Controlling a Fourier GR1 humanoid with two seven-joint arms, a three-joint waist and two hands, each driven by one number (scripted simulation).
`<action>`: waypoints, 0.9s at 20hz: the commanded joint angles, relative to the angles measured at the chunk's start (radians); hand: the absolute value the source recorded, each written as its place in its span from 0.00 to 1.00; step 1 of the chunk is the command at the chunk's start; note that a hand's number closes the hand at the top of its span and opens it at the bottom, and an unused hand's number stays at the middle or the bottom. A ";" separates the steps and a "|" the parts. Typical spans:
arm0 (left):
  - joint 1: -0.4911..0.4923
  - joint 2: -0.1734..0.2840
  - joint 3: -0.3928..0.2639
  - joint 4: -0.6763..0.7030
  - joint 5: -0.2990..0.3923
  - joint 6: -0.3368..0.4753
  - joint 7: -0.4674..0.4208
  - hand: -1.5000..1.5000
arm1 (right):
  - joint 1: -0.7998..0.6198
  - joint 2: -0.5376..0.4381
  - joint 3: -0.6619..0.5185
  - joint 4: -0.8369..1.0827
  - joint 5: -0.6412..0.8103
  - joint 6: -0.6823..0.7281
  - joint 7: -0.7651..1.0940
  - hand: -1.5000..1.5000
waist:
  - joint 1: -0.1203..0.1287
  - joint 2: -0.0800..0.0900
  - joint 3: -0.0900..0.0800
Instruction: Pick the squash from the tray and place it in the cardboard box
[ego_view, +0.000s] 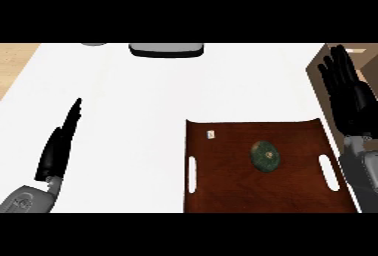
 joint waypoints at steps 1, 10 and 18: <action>0.019 -0.035 0.051 -0.047 0.027 0.009 -0.024 0.50 | 0.098 0.013 -0.042 -0.098 0.010 -0.053 -0.023 1.00 | -0.025 0.024 0.000; 0.023 -0.124 0.162 -0.208 0.279 -0.060 -0.004 0.50 | 0.493 -0.018 -0.214 0.036 0.155 -0.242 -0.241 0.00 | -0.050 0.021 0.001; -0.043 -0.156 0.172 -0.191 0.290 -0.054 0.046 0.50 | 0.596 -0.209 -0.122 -0.207 0.307 -0.126 -0.199 0.00 | -0.042 0.027 -0.002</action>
